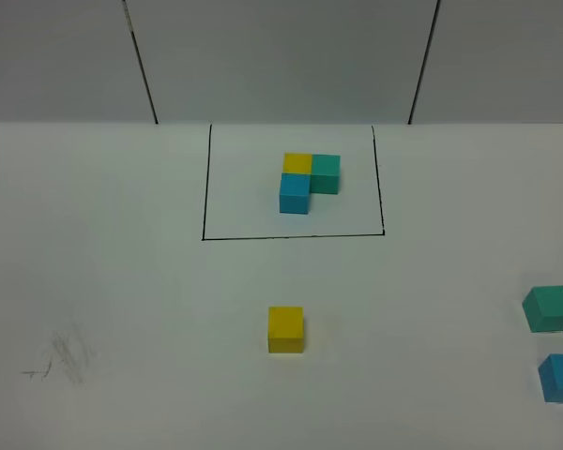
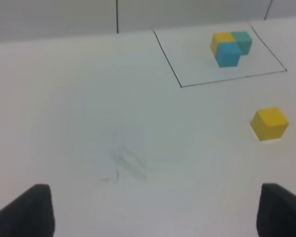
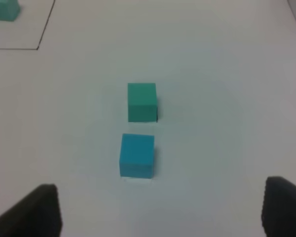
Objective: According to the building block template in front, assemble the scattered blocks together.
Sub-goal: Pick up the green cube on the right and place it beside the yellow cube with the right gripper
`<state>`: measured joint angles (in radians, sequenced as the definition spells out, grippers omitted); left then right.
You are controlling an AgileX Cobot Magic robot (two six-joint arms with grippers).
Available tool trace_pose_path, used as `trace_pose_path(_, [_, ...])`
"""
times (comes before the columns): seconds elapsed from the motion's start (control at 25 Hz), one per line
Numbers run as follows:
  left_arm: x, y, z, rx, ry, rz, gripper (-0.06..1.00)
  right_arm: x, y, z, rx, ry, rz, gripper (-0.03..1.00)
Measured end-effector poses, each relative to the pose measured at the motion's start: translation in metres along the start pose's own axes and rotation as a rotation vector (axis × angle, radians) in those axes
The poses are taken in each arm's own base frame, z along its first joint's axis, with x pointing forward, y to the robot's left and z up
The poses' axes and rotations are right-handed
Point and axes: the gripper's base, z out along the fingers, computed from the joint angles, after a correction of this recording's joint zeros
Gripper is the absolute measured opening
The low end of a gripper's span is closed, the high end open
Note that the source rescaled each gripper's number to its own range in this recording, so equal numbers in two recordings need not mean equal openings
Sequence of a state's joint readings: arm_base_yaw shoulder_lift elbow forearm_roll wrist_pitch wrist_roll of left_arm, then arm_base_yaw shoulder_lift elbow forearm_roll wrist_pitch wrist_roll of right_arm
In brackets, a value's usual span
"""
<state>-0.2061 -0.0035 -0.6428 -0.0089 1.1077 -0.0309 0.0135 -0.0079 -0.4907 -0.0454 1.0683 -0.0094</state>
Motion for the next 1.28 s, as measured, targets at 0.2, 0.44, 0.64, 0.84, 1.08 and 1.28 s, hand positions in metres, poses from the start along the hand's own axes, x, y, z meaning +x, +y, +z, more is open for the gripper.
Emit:
trace_pose_path(0.2, [0.02,0.001,0.03,-0.005,0.101,-0.032,0.77,0.0,0.0,0.0,0.0,0.0,0.0,0.68])
trace_pose_path(0.44, [0.02,0.001,0.032,-0.004,0.099,-0.033,0.66,0.0,0.0,0.0,0.0,0.0,0.0,0.68])
trace_pose_path(0.64, [0.02,0.0,0.032,-0.019,0.095,-0.044,0.54,0.0,0.0,0.0,0.0,0.0,0.0,0.68])
trace_pose_path(0.84, [0.02,0.0,0.032,-0.07,0.092,-0.074,0.43,0.0,0.0,0.0,0.0,0.0,0.0,0.68])
trace_pose_path(1.08, [0.02,-0.001,0.032,-0.166,0.087,-0.129,0.38,0.0,0.0,0.0,0.0,0.0,0.0,0.68])
trace_pose_path(1.28, [0.02,-0.002,0.033,-0.235,0.082,-0.17,0.37,0.0,0.0,0.0,0.0,0.0,0.0,0.68])
